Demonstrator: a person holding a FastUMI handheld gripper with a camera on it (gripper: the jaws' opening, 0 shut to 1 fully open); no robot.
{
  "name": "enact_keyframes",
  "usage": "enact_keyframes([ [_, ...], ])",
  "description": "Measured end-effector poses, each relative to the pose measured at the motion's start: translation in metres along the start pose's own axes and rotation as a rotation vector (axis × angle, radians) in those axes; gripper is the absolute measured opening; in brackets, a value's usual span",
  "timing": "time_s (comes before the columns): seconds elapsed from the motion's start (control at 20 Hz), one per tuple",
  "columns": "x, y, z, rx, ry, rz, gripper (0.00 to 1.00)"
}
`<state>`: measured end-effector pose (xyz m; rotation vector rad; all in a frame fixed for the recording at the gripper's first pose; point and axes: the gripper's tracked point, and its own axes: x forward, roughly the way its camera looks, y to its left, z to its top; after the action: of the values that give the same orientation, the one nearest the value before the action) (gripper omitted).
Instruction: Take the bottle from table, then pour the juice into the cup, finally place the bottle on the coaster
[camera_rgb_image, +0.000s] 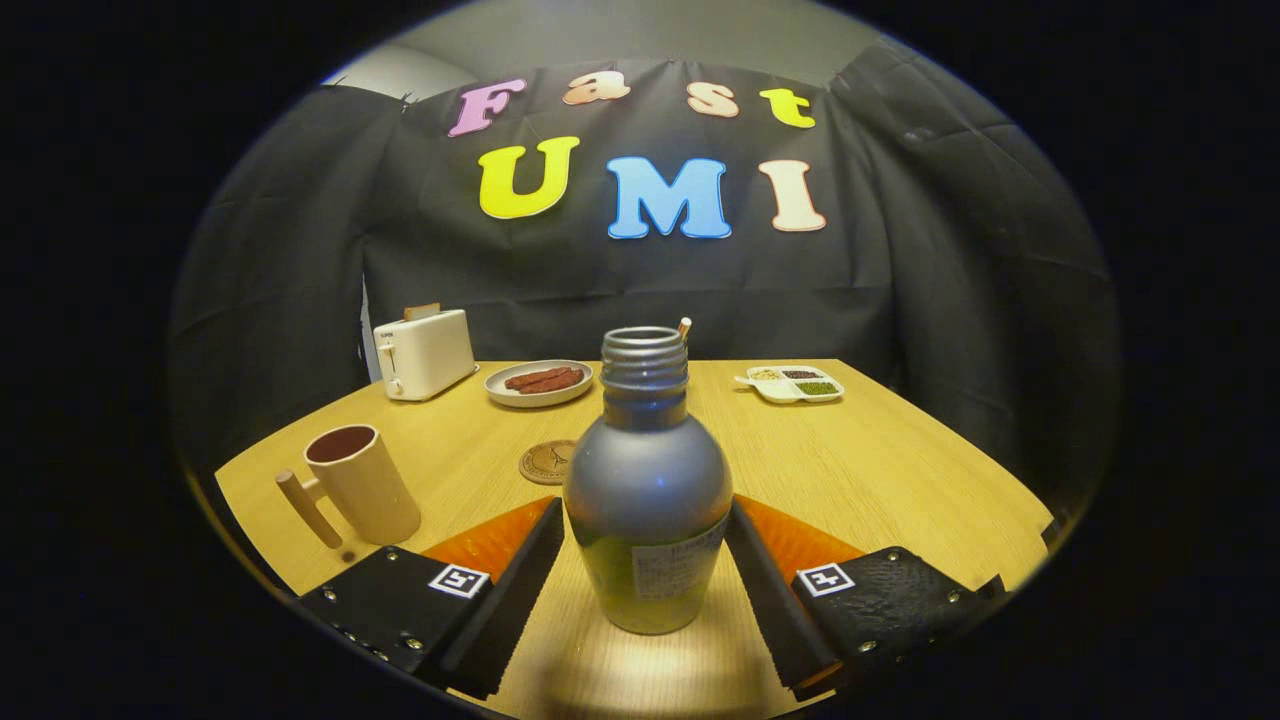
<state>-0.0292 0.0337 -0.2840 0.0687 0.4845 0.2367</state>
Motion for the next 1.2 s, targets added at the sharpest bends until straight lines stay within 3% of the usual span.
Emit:
enact_keyframes([
  [0.45,0.002,-0.004,-0.023,0.032,0.058,-0.008,0.96],
  [0.5,0.001,-0.003,-0.022,0.03,0.058,-0.008,0.95],
  [0.6,0.003,-0.005,-0.022,0.026,0.061,-0.008,0.82],
  [0.9,0.004,-0.002,-0.022,0.001,0.091,-0.005,0.76],
  [1.2,0.005,0.008,-0.007,-0.109,0.102,-0.004,0.72],
])
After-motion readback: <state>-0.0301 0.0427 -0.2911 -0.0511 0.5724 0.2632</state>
